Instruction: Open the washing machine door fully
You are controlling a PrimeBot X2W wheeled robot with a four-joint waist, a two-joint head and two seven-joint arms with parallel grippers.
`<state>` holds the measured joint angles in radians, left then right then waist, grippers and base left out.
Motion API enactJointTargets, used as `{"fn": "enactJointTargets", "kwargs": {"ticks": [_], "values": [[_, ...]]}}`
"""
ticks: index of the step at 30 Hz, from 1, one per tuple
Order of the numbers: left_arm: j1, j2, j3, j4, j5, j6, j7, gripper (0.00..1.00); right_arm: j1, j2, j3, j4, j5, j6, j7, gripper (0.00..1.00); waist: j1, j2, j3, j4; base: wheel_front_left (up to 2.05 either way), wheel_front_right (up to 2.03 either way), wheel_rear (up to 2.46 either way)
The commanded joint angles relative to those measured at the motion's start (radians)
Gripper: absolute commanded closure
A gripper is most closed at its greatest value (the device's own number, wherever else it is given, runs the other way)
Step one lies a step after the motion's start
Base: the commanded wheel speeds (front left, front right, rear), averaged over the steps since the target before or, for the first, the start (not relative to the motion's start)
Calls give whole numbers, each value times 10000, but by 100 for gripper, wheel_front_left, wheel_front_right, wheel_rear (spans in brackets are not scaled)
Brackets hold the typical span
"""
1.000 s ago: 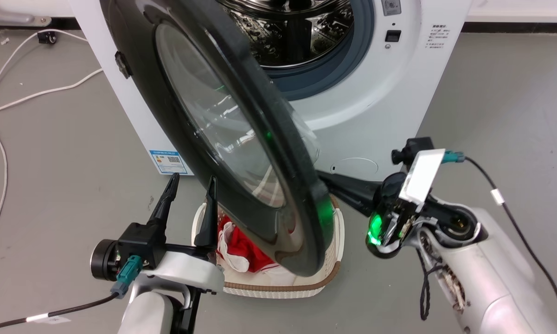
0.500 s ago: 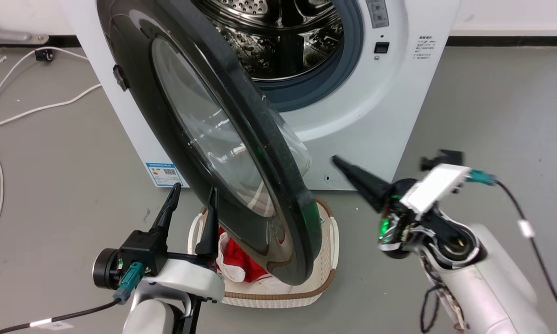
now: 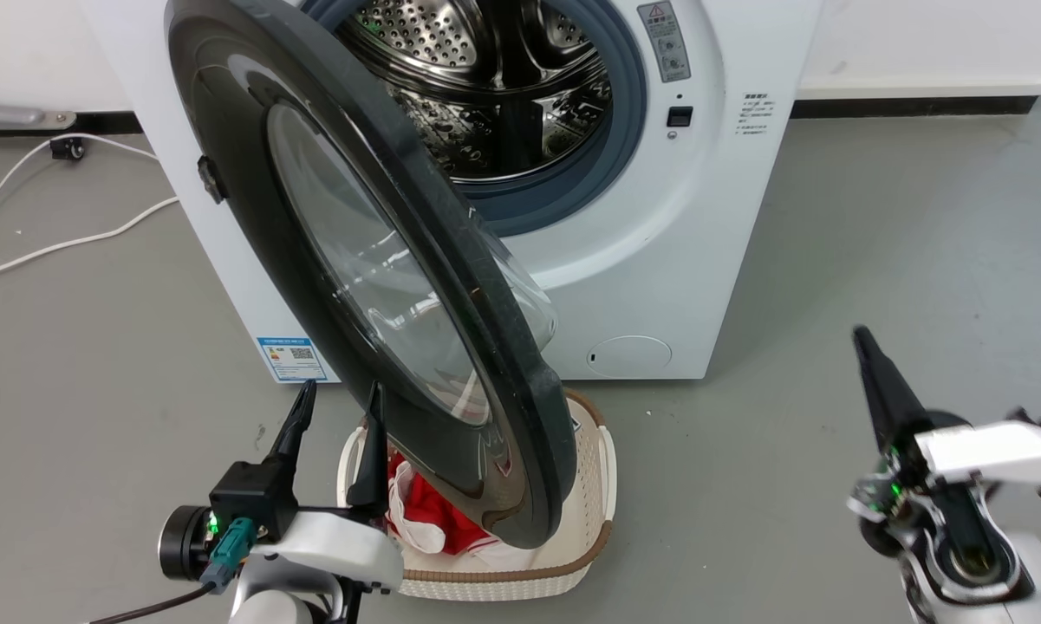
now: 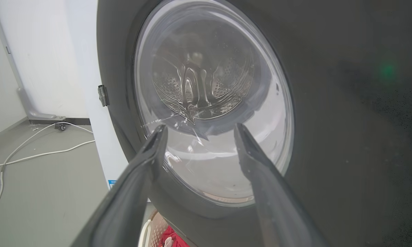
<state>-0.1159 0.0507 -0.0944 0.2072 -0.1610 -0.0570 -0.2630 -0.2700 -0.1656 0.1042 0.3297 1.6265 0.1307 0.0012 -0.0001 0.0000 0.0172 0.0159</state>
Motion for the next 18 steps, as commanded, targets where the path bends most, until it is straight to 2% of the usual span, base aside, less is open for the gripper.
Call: {"fn": "enactJointTargets", "kwargs": {"ticks": [1,2,4,8,11,14,18], "values": [[120,-8,58,34,10,55,-26,0,378,-133,-88,-203,-236,0,-287,100,1,0,-17,-67,0,0,0],[126,-8,96,27,0,65,-26,0,562,-170,-133,-316,-366,0,-491,64,1,0,-16,-103,0,0,0],[193,-10,176,32,-16,99,-26,0,912,-220,-174,-516,-728,0,-917,0,1,0,-27,-174,0,0,0],[241,-6,297,3,-8,127,-26,0,1210,-346,-11,-633,-1992,0,-1899,0,1,0,-8,-300,0,0,0],[237,-6,390,34,2,124,-26,0,1272,-386,180,-555,-3359,0,-2358,0,1,0,-12,-353,0,0,0],[233,-6,433,48,0,130,-26,0,1239,-335,85,-516,-5068,0,-2593,0,1,0,-35,-363,0,0,0],[249,-6,438,30,-4,135,-26,0,1337,-71,-427,-826,-7959,0,-2659,0,1,0,-46,-346,0,0,0]]}}
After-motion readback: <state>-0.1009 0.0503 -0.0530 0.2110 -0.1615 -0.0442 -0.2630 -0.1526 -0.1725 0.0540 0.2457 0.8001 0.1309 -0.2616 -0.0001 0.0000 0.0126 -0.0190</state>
